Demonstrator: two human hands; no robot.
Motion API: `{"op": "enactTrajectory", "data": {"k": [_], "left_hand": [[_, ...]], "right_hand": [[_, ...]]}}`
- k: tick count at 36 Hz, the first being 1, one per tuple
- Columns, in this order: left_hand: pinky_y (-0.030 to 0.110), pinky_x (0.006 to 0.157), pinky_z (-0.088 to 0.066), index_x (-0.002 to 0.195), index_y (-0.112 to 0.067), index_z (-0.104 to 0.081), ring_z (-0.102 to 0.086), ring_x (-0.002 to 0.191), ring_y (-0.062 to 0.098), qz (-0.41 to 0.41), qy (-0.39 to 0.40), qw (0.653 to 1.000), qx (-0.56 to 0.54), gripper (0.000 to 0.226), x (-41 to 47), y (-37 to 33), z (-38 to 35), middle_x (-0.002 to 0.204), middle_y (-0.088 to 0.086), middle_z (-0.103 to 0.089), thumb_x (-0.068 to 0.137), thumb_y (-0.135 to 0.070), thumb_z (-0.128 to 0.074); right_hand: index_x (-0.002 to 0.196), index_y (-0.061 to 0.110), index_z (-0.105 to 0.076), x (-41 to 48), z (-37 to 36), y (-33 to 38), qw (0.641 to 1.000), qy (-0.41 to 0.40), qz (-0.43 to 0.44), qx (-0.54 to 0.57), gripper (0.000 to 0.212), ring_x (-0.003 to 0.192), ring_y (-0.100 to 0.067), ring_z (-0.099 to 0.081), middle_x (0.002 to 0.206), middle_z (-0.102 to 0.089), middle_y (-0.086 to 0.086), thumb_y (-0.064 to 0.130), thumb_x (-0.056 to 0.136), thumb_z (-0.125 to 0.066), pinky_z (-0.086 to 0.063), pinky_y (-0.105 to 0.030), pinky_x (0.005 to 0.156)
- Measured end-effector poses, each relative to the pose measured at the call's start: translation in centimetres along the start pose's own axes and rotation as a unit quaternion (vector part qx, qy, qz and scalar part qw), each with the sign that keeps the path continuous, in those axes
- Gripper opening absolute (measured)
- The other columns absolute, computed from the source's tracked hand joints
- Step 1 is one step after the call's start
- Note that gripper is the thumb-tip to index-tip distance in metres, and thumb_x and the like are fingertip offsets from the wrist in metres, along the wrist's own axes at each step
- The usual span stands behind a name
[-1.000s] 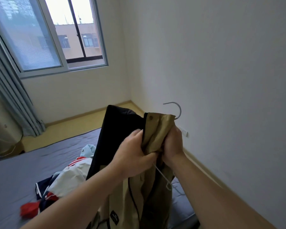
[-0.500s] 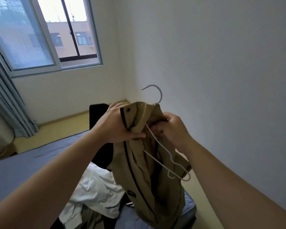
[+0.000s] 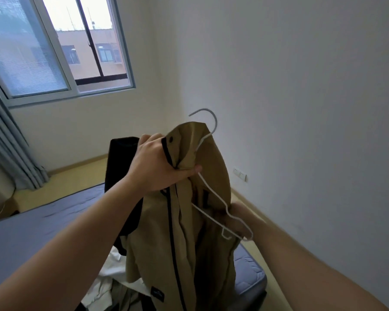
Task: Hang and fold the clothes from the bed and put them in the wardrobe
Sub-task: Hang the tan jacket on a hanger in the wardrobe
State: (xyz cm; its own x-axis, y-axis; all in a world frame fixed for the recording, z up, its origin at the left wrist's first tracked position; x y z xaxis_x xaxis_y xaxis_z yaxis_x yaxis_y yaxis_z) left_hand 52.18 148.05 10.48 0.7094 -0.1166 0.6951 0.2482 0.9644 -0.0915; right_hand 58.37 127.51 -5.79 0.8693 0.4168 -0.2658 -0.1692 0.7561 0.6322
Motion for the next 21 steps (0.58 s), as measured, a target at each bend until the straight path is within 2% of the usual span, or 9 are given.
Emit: {"op": "enactTrajectory", "data": {"k": [2, 4, 7, 9, 12, 14, 18, 19, 21], "left_hand": [[0.025, 0.092, -0.024, 0.094, -0.031, -0.068, -0.057, 0.1, 0.015, 0.019, -0.003, 1.0, 0.022, 0.063, -0.1, 1.0, 0.5, 0.089, -0.01, -0.068, 0.069, -0.087, -0.053], [0.027, 0.093, -0.025, 0.095, -0.029, -0.069, -0.057, 0.103, 0.018, 0.039, -0.005, 0.998, 0.042, 0.065, -0.4, 2.1, 0.8, 0.09, -0.008, -0.069, 0.068, -0.086, -0.054], [0.034, 0.093, -0.03, 0.089, -0.027, -0.069, -0.058, 0.101, 0.021, 0.062, -0.009, 0.995, 0.074, 0.06, -0.7, 3.1, 1.2, 0.086, -0.008, -0.069, 0.068, -0.082, -0.056], [0.032, 0.088, -0.029, 0.08, -0.028, -0.068, -0.058, 0.097, 0.02, 0.084, -0.021, 0.992, 0.092, 0.055, -0.8, 3.6, 1.5, 0.08, -0.011, -0.067, 0.07, -0.081, -0.057], [0.03, 0.084, -0.027, 0.075, -0.026, -0.067, -0.056, 0.092, 0.019, 0.123, -0.057, 0.987, 0.083, 0.056, -0.7, 3.9, 2.3, 0.077, -0.01, -0.064, 0.07, -0.081, -0.059], [0.028, 0.084, -0.024, 0.074, -0.027, -0.067, -0.055, 0.09, 0.018, 0.136, -0.069, 0.986, 0.072, 0.056, -0.5, 3.6, 2.5, 0.075, -0.01, -0.063, 0.071, -0.082, -0.059], [0.028, 0.082, -0.025, 0.063, -0.028, -0.063, -0.043, 0.082, 0.009, 0.138, -0.076, 0.985, 0.07, 0.055, -0.1, 2.3, 2.4, 0.066, -0.019, -0.051, 0.072, -0.082, -0.058], [0.028, 0.081, -0.024, 0.059, -0.028, -0.06, -0.042, 0.08, 0.008, 0.132, -0.08, 0.986, 0.069, 0.055, 0.0, 1.8, 2.4, 0.063, -0.021, -0.048, 0.072, -0.081, -0.06], [0.024, 0.077, -0.018, 0.052, -0.028, -0.052, -0.042, 0.075, 0.008, 0.114, -0.096, 0.987, 0.06, 0.055, 0.3, 0.7, 2.7, 0.058, -0.026, -0.041, 0.073, -0.078, -0.063]], "right_hand": [[0.104, -0.012, -0.067, 0.3, 1.6, 0.2, 0.996, -0.057, 0.028, 0.058, 0.025, 0.097, -0.038, -0.064, 0.105, -0.067, -0.029, 0.01, 0.093, -0.06, -0.05, -0.042, 0.091], [0.104, 0.0, -0.068, 0.2, 3.2, 0.8, 0.983, -0.124, 0.026, 0.131, 0.019, 0.09, -0.031, -0.064, 0.098, -0.069, -0.02, 0.007, 0.092, -0.055, -0.055, -0.049, 0.083], [0.095, 0.018, -0.06, 0.1, 6.0, 2.2, 0.965, -0.233, 0.046, 0.111, 0.019, 0.078, -0.013, -0.057, 0.085, -0.062, 0.004, 0.003, 0.088, -0.051, -0.044, -0.028, 0.06], [0.093, 0.019, -0.059, 0.1, 7.2, 2.7, 0.951, -0.294, 0.068, 0.064, 0.017, 0.073, -0.011, -0.055, 0.081, -0.058, 0.005, 0.004, 0.089, -0.052, -0.038, -0.025, 0.054], [0.101, 0.022, -0.06, 0.6, 7.9, 2.3, 0.934, -0.352, 0.036, -0.045, 0.012, 0.089, -0.024, -0.053, 0.098, -0.053, -0.002, 0.016, 0.091, -0.057, -0.048, -0.035, 0.07], [0.11, 0.026, -0.056, 1.0, 7.8, 1.6, 0.93, -0.361, -0.021, -0.065, 0.024, 0.101, -0.026, -0.048, 0.113, -0.046, -0.004, 0.033, 0.089, -0.064, -0.048, -0.041, 0.085], [0.144, 0.023, -0.03, 2.0, 5.8, -0.7, 0.925, -0.308, -0.173, 0.142, 0.085, 0.12, -0.037, -0.046, 0.138, -0.034, -0.014, 0.057, 0.079, -0.074, -0.046, -0.051, 0.095], [0.146, 0.021, -0.025, 2.2, 4.9, -1.3, 0.908, -0.293, -0.197, 0.225, 0.09, 0.122, -0.04, -0.046, 0.14, -0.032, -0.016, 0.056, 0.079, -0.075, -0.047, -0.052, 0.096], [0.15, 0.014, -0.023, 2.7, 2.7, -2.6, 0.86, -0.256, -0.227, 0.378, 0.083, 0.129, -0.044, -0.044, 0.145, -0.034, -0.018, 0.045, 0.089, -0.07, -0.044, -0.051, 0.103]]}}
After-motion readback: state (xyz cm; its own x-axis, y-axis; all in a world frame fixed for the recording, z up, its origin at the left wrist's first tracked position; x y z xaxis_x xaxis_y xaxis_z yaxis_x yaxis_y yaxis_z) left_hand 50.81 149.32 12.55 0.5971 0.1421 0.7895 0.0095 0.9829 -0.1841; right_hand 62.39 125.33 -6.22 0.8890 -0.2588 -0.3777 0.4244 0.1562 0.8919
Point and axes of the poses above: each hand's wrist, its own x-axis towards the middle knuckle, its own z-axis out of the back of the hand, y = z × x, the point moved 4 cm from there along x, towards the middle knuckle
